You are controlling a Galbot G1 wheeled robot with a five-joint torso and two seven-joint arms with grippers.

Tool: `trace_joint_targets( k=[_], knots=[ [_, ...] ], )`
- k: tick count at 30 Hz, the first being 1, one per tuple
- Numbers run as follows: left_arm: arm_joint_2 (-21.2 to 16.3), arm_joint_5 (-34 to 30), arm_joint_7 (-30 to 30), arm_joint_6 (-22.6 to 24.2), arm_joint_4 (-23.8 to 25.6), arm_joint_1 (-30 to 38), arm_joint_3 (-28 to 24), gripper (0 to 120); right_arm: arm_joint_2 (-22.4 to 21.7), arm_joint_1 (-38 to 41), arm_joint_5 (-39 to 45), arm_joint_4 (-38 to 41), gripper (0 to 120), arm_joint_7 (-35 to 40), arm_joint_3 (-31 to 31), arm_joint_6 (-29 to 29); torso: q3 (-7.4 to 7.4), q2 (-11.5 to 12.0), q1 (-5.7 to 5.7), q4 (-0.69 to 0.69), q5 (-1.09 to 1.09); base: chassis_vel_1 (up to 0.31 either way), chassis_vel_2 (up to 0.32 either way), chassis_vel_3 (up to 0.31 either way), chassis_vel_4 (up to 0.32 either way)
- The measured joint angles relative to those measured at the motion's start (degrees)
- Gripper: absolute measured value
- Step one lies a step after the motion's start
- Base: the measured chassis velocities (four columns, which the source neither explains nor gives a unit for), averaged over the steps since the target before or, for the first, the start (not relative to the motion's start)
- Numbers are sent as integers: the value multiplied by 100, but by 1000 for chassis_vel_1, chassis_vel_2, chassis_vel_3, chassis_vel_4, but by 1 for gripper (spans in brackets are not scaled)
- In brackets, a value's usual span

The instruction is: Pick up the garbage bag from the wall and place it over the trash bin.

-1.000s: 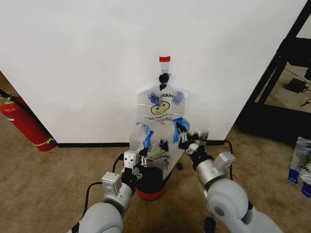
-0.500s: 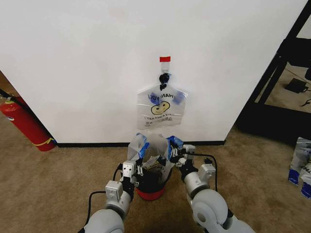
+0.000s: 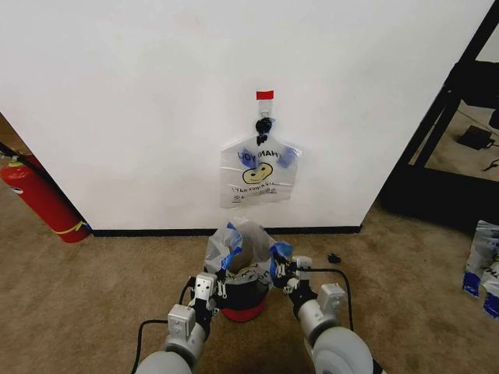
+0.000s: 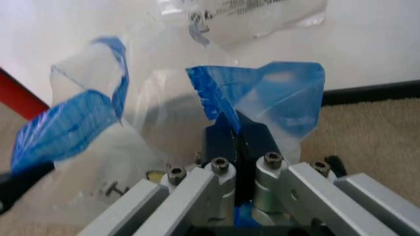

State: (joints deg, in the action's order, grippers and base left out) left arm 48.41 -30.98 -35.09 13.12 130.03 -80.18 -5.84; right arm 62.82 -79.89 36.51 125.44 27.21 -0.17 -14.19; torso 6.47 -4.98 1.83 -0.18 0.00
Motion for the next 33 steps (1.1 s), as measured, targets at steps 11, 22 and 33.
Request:
trace_joint_targets(
  k=[11,22,33],
  knots=[
    [-30,317,-80,-41,36,-529,-3,0,-176,-446,-196,361,0,161,78,-302,0,0,0,0,1,0,0,0,0],
    [28,373,-106,-63,-261,-613,-45,0,-157,-589,-346,278,0,348,107,-636,0,0,0,0,0,0,0,0,0],
    [-177,653,-77,35,325,-863,176,23,-120,-416,-341,331,0,303,80,-543,0,0,1,0,0,0,0,0,0]
  ],
)
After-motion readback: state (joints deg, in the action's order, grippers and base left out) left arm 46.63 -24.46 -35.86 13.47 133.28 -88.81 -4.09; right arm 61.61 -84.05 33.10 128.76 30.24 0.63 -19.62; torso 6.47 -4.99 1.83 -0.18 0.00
